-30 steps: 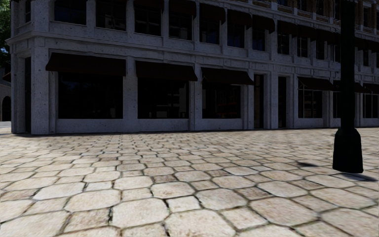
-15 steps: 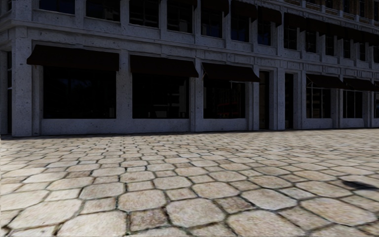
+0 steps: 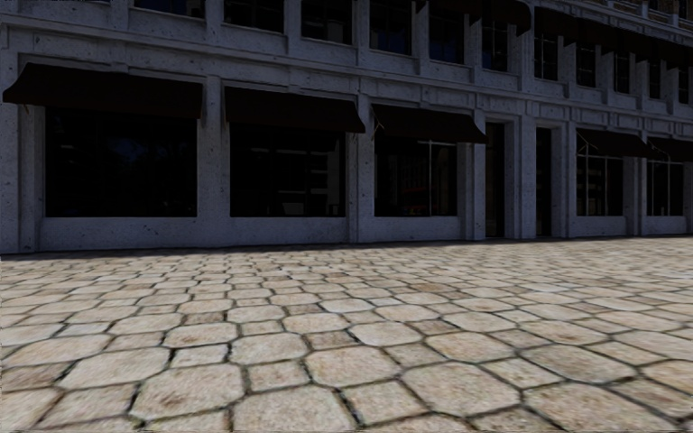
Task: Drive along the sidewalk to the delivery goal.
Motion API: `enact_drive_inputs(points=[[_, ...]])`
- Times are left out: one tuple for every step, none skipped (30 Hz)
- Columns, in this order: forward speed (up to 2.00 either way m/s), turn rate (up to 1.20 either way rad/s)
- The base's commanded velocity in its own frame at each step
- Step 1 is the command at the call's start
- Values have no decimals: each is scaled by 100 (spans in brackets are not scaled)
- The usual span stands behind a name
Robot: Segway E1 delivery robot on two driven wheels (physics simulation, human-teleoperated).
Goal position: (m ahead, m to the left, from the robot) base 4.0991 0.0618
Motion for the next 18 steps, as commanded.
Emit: enact_drive_inputs(points=[[199,0],[199,0],[199,0],[199,0],[199,0],[199,0],[199,0],[199,0],[199,0],[199,0],[199,0],[199,9],[199,18],[199,18],[199,21],[199,23],[199,26],[199,26]])
